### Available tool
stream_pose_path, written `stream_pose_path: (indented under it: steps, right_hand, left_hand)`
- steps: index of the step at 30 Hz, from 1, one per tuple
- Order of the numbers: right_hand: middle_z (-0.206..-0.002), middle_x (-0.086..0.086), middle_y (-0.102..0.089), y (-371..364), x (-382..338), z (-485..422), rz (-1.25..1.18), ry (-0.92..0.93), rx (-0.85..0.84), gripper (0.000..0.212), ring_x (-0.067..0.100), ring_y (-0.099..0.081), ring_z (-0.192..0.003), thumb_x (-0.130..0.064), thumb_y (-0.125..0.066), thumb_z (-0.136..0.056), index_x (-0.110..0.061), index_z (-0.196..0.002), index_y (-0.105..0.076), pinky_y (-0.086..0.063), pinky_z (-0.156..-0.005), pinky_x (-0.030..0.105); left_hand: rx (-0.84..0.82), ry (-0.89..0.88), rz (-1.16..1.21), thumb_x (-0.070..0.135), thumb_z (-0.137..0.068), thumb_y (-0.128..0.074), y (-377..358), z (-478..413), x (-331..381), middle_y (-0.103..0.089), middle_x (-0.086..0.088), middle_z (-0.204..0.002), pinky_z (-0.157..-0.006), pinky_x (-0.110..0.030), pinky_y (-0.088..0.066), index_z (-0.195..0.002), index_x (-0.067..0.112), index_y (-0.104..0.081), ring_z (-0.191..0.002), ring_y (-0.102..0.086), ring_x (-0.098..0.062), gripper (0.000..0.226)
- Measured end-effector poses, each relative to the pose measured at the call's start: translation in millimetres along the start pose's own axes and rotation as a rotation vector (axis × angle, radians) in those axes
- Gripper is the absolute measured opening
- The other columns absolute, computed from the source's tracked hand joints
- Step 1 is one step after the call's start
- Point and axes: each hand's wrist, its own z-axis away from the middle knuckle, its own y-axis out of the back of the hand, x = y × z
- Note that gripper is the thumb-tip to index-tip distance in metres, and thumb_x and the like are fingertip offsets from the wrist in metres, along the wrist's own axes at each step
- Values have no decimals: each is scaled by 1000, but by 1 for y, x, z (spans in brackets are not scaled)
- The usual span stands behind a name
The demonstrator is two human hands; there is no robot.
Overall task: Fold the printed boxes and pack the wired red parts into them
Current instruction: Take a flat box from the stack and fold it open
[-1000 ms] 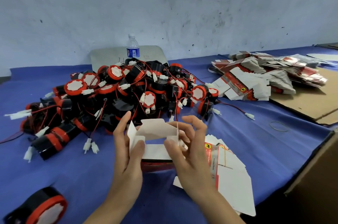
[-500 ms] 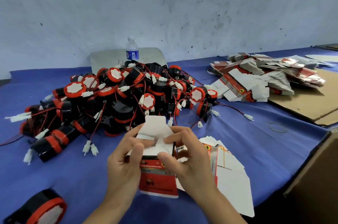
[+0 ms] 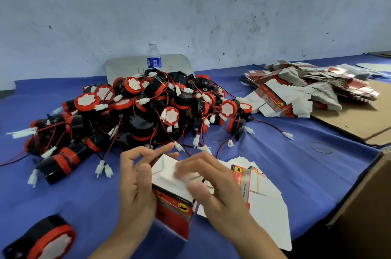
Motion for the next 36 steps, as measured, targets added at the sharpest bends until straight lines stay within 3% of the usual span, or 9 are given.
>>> stream_pose_path:
  steps: [2,6,14,18,20,24,28,32,36]
  right_hand:
    - [-101,-14,-63,4,-3,-2,-164,-188,-22,9,10,-62,-94,-36,-61,-87,-27,-91,-61,-46,-74,21]
    - [-114,-13,-64,21,-2,-2,-400,-524,-245,45,16,-68,-85,-26,-73,-79,-42,-117,-54,-57,-76,33]
    - [-109,-11,-65,16,-5,-7,-195,-392,-245,48,9,-64,-80,-22,-62,-80,-46,-121,-54,-56,-75,36]
    - [-116,-6,-68,29,-3,-12,-429,-419,-258,45,9,-63,-104,-12,-52,-81,-32,-119,-62,-49,-78,21]
    - [-118,-4,-68,34,-2,-14,-489,-400,-240,50,7,-63,-93,-9,-55,-79,-33,-122,-59,-47,-77,18]
    - [-124,-12,-61,34,-2,-16,-245,-183,-110,71,3,-61,-84,-2,-69,-77,-36,-134,-44,-46,-75,12]
    - [-117,-27,-48,14,9,-15,390,43,-170,75,3,-55,-106,3,-64,-78,-39,-137,-42,-45,-90,16]
    - [-110,-2,-57,-10,3,-10,501,22,-237,54,15,-54,-95,5,-51,-79,-14,-129,-57,-43,-82,20]
    - [-95,4,-58,-57,-38,-9,469,215,-70,31,24,-55,-87,-17,-60,-81,-13,-112,-66,-47,-77,31]
  left_hand:
    - [-40,-112,-20,61,-92,-46,1,0,1,-68,-6,-118,-76,-39,-58,-110,34,-49,-99,-68,-32,32]
    - [-147,-307,-91,54,-99,-38,3,-1,2,-68,-5,-118,-64,-48,-58,-119,32,-48,-93,-70,-32,32]
    - [-180,-334,-121,50,-101,-35,4,-3,-2,-66,-2,-123,-81,-28,-55,-123,28,-49,-105,-67,-25,33]
    - [-170,-369,-169,51,-100,-37,7,-5,-6,-63,2,-124,-81,-43,-55,-126,32,-47,-107,-65,-30,34]
    - [-181,-369,-210,53,-98,-42,8,-5,-8,-58,0,-131,-86,-48,-52,-131,32,-43,-115,-60,-32,39]
    - [-219,-189,-233,59,-92,-50,12,-10,-11,-43,3,-148,-102,-46,-43,-143,36,-34,-135,-44,-24,58]
    - [-262,177,-237,77,-69,-62,15,-15,-17,-52,25,-133,-87,-37,-55,-133,60,-35,-118,-57,-6,72]
    - [-373,310,-399,45,-70,-80,28,-21,-35,-65,13,-111,-85,-22,-53,-126,52,-39,-101,-63,-3,70]
    - [-235,635,-649,-12,-75,-73,42,-13,-43,-56,-17,-95,-100,-26,-44,-107,4,-53,-101,-57,-37,40]
